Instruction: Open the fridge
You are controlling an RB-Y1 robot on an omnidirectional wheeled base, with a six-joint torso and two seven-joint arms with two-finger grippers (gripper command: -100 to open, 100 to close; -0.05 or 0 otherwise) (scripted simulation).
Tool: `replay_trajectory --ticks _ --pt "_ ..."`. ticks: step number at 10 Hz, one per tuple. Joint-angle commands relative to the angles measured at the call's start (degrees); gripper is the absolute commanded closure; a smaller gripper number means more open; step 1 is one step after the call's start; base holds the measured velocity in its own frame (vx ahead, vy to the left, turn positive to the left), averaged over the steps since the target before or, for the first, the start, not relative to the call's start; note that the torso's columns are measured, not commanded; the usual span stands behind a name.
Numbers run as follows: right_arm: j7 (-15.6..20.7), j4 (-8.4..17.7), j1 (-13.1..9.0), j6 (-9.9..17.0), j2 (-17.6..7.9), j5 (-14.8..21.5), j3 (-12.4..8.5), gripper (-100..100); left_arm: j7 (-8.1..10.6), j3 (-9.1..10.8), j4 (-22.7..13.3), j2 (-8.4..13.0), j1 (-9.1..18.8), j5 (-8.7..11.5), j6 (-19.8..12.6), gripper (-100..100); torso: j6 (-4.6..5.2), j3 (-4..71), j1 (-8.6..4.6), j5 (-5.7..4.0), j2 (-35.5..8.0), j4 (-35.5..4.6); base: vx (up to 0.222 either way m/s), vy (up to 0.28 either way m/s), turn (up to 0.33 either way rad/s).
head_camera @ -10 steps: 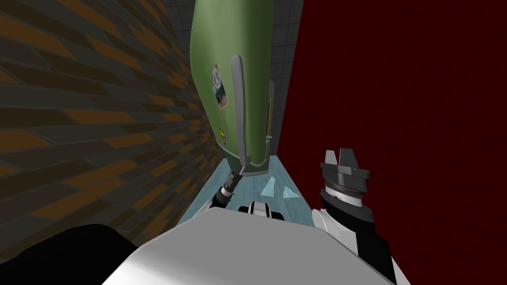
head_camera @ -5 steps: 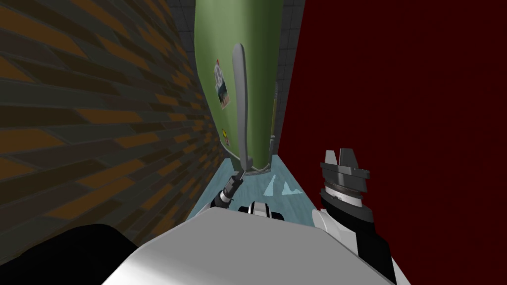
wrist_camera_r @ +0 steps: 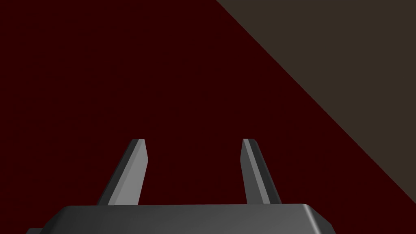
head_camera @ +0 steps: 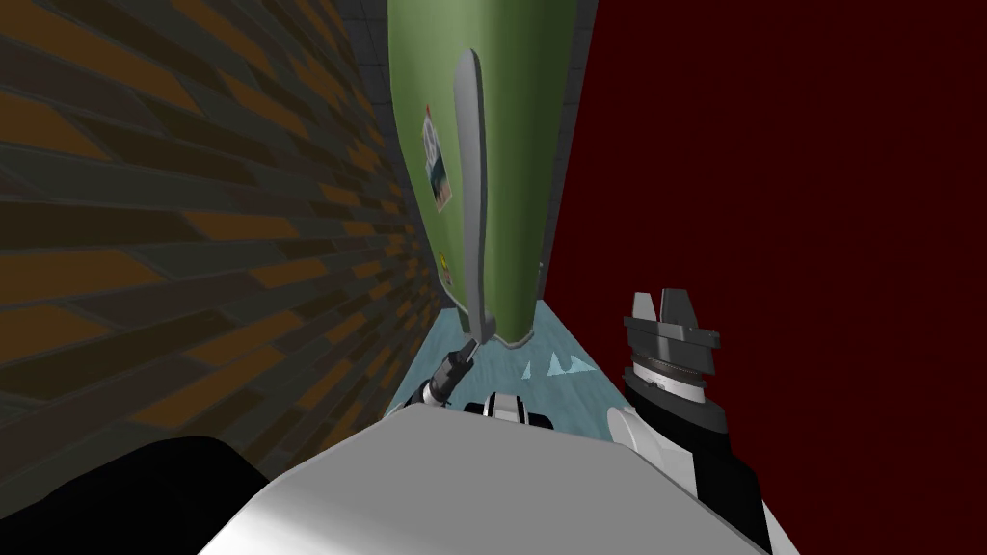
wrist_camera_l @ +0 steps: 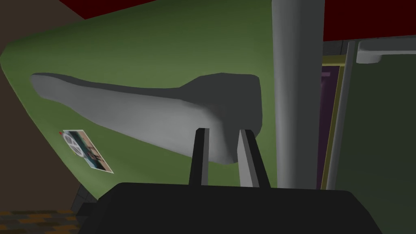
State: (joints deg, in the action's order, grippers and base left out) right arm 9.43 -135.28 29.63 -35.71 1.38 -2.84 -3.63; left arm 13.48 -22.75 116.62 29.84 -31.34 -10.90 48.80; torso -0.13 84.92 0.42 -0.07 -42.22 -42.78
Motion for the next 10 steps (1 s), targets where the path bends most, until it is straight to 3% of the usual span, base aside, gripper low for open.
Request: replay_trajectory --ticks 1,3,4,6,10 --pt "0.0 0.0 0.0 0.0 0.0 0.0 0.0 0 1.00 -0.38 1.7 1.2 0.2 0.0 2.6 100 -0.01 0.1 -0.05 0.00 0.2 0.0 -0.091 0.233 -0.062" --pt "0.0 0.0 0.0 0.0 0.0 0.0 0.0 0 1.60 -1.01 2.3 2.3 -0.3 -0.3 3.7 100 0.03 0.2 -0.06 0.01 0.3 0.1 -0.046 0.218 -0.064" --pt "0.0 0.0 0.0 0.0 0.0 0.0 0.0 0 2.09 -1.29 4.0 4.0 -2.6 -0.9 2.1 -100 0.00 0.2 -0.19 -0.01 0.3 0.1 -0.012 0.062 0.084" --pt "0.0 0.0 0.0 0.0 0.0 0.0 0.0 0 2.42 -1.08 5.7 4.6 -3.3 -0.9 1.6 -100 0.13 -0.1 -0.87 -0.09 0.3 0.5 0.044 -0.026 0.047" --pt "0.0 0.0 0.0 0.0 0.0 0.0 0.0 0 3.71 -0.23 11.7 7.4 -6.1 -0.9 -0.3 -100 0.11 -0.3 -0.28 0.10 -0.1 0.4 0.043 -0.030 0.055"
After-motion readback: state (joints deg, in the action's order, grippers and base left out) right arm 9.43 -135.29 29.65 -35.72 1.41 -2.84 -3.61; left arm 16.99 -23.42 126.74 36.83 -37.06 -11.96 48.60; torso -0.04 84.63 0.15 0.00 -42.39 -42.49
